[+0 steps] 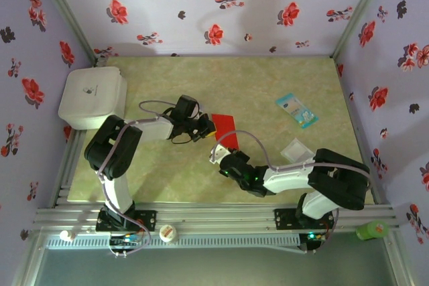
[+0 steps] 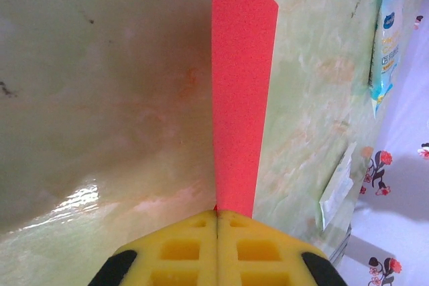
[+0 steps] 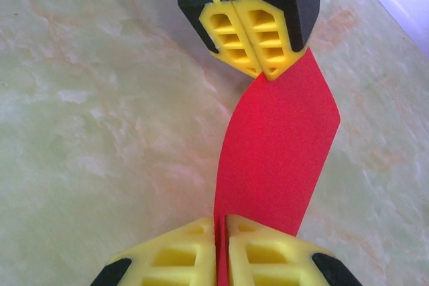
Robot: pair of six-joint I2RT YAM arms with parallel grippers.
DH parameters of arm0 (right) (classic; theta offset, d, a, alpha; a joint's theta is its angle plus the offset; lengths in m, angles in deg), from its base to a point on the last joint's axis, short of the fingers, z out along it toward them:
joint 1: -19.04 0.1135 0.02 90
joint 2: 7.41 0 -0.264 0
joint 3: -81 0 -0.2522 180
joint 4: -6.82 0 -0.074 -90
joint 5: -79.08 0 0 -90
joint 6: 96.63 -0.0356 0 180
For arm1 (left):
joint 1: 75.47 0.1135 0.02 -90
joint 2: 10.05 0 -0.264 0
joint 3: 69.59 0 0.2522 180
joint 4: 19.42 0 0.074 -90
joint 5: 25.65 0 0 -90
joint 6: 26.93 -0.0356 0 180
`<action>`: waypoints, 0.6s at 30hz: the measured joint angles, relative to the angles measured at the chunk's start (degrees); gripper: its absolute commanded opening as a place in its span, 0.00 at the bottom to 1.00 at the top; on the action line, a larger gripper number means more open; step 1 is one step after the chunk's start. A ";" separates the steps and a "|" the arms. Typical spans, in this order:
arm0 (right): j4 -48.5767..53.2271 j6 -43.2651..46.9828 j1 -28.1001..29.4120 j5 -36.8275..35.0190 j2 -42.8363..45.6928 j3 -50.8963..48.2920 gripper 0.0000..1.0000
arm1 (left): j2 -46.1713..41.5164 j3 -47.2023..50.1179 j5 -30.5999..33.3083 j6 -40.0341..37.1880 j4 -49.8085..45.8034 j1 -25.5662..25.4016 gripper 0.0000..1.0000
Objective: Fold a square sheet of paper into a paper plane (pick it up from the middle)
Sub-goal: Third fold the triangle at the center of the table.
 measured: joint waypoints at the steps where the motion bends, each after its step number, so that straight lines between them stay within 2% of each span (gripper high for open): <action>1: 0.00 -0.33 0.00 0.15 0.11 0.00 0.11 | 0.00 0.11 0.00 0.00 0.00 0.02 0.05; 3: 0.02 -0.90 0.00 0.42 0.28 0.00 0.14 | 0.00 0.28 0.00 0.00 0.00 0.02 0.05; 6: 0.02 -1.68 -0.02 0.63 0.46 0.00 0.13 | 0.00 0.35 0.00 0.00 0.00 0.04 0.05; 14: 0.35 -2.97 -0.13 1.57 0.83 0.00 0.02 | 0.00 0.35 0.00 0.00 0.00 0.11 0.05; 18: 0.63 -4.13 -0.61 3.06 0.96 0.00 0.00 | 0.00 0.39 0.02 0.07 -0.02 0.11 0.13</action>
